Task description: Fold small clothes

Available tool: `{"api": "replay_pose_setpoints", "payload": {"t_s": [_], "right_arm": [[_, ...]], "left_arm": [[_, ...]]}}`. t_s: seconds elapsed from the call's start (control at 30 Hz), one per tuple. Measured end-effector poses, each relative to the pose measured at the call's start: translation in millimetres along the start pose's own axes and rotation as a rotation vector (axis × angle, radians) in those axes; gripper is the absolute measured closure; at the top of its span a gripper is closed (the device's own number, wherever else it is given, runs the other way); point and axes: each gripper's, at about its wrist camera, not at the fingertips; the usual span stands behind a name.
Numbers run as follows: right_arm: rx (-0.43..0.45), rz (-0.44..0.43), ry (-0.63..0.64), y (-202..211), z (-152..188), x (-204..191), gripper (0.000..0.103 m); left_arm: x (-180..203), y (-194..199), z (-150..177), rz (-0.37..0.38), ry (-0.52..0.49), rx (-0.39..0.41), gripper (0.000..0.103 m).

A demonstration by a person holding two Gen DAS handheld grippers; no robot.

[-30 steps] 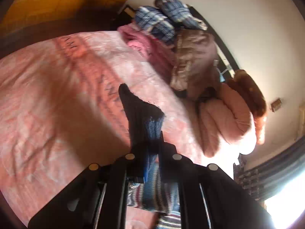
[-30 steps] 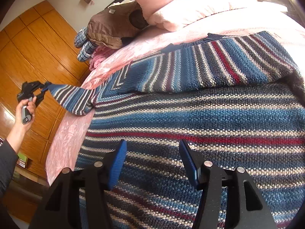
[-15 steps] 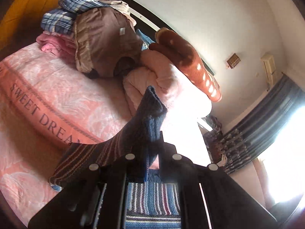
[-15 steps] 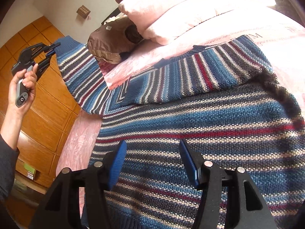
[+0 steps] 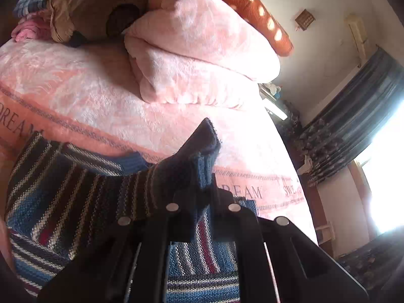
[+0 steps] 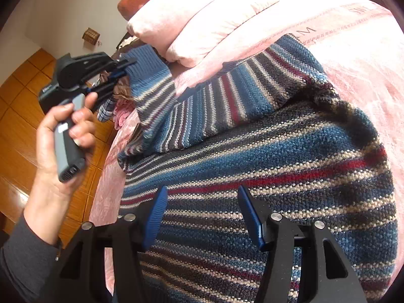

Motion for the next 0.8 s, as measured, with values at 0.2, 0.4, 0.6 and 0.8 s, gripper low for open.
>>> {"api": "replay_pose_setpoints", "payload": {"t_s": [0.2, 0.4, 0.6, 0.8], "right_arm": [[0.019, -0.002, -0.064, 4, -7, 17, 0.044], [0.061, 0.000, -0.131, 17, -23, 29, 0.027], [0.024, -0.142, -0.244, 2, -99, 49, 0.027], [-0.152, -0.188, -0.405, -71, -156, 74, 0.047]], "left_arm": [[3, -78, 53, -0.017, -0.015, -0.132, 0.095], [-23, -91, 78, 0.001, 0.030, -0.200, 0.043], [-59, -20, 91, 0.011, 0.008, -0.215, 0.023], [-89, 41, 139, 0.018, 0.003, -0.227, 0.018]]}}
Point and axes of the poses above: each gripper's, at about its wrist camera, not at the fingertips, and y roughly against the way its jaws point, x to its right, z to its underside, and after that the axes turned 3 degrees about -x, right-handed
